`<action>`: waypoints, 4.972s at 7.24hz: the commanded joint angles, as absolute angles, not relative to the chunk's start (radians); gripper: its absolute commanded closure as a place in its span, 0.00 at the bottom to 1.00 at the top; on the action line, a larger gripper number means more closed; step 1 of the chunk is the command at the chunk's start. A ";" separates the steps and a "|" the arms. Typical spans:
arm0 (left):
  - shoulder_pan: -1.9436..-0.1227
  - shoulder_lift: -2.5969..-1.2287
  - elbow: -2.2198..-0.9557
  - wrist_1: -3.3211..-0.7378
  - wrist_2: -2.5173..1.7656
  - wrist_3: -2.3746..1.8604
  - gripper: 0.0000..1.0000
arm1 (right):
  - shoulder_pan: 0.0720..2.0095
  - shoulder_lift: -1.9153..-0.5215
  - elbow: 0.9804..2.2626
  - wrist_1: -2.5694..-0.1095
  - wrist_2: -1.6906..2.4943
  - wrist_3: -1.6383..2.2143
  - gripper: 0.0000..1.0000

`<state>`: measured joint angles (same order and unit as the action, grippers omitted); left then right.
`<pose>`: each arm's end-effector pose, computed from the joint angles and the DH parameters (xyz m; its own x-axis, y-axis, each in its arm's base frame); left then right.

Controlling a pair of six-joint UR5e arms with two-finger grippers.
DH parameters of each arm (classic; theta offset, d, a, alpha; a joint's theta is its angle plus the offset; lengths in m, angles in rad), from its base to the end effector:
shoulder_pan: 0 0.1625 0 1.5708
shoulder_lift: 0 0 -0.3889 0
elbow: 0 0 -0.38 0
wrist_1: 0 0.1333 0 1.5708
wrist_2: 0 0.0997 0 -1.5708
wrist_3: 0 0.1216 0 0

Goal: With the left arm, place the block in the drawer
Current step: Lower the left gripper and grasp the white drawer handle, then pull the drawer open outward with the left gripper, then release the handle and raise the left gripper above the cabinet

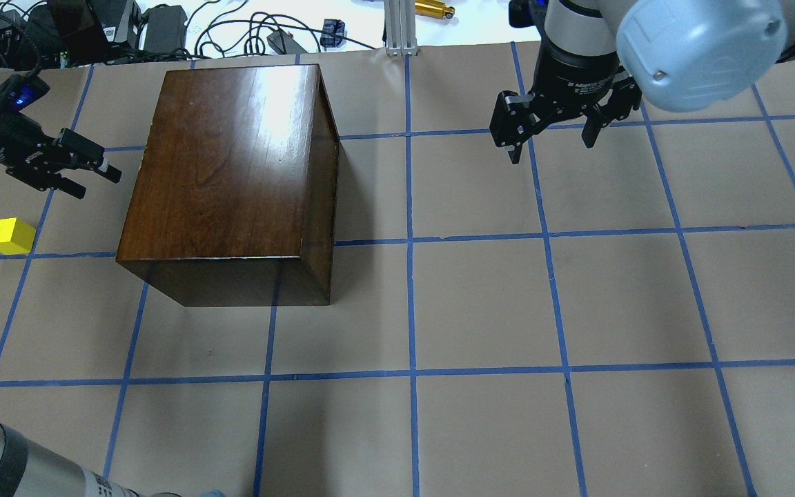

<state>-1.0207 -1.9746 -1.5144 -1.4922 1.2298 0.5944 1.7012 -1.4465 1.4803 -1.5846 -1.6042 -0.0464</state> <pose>0.1527 -0.5818 0.2538 -0.9094 -0.0107 0.4158 0.0064 0.9992 0.0395 0.1964 -0.5040 0.4121 -0.9838 -0.1765 0.0324 -0.1758 0.9842 0.0215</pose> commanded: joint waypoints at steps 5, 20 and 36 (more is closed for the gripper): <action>-1.081 -2.051 -1.516 -1.408 1.221 0.594 0.00 | 1.701 -1.447 1.480 -1.585 -1.603 -0.046 0.00; -0.918 -2.071 -1.514 -1.387 1.235 0.603 0.00 | 1.701 -1.447 1.480 -1.585 -1.605 -0.046 0.00; -0.873 -1.711 -1.520 -1.606 1.335 0.621 0.00 | 1.701 -1.447 1.480 -1.585 -1.605 -0.046 0.00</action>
